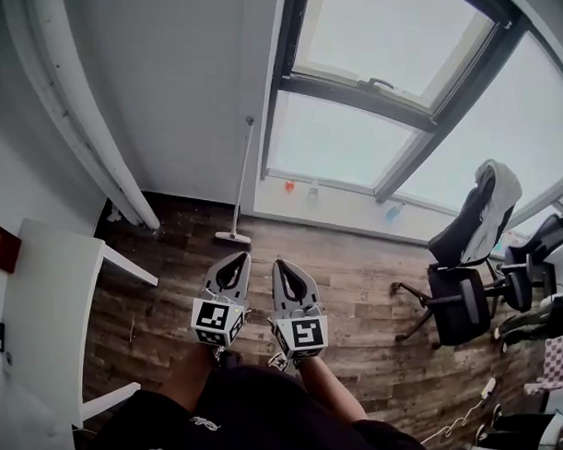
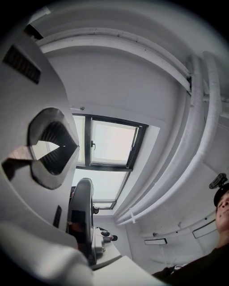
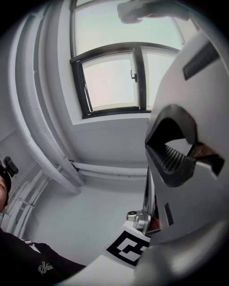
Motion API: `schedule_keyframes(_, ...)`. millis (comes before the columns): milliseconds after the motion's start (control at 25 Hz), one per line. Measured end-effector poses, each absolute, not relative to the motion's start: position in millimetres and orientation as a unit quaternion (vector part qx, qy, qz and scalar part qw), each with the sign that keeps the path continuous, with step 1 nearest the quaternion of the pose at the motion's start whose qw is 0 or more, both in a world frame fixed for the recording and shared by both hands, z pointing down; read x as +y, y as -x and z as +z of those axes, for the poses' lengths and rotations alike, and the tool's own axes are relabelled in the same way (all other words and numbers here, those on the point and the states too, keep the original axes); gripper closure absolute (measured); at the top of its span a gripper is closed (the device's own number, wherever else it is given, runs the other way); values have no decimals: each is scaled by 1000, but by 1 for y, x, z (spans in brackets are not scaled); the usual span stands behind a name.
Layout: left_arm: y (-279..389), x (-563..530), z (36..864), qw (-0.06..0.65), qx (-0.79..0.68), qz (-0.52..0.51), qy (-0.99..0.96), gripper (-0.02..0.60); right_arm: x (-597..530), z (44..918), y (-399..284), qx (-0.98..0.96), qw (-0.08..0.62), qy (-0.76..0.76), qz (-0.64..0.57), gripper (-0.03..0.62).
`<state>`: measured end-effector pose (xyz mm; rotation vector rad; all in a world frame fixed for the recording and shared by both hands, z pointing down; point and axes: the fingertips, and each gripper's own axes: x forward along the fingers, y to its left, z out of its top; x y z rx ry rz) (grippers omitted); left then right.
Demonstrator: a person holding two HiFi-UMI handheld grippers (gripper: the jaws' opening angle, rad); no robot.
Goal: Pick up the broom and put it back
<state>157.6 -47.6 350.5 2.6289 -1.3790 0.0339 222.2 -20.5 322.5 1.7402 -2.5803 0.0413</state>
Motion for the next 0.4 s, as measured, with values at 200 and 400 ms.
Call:
schedule_keyframes(200, -166, -37, 348, 84, -461, 14, -884, 581, -16, 315, -224, -834, 8, -551, -1, 574)
schedule_keyframes(400, -171, -30, 347, 77, -454, 17, -887, 580, -7, 314, -234, -828, 5, -560, 1, 574)
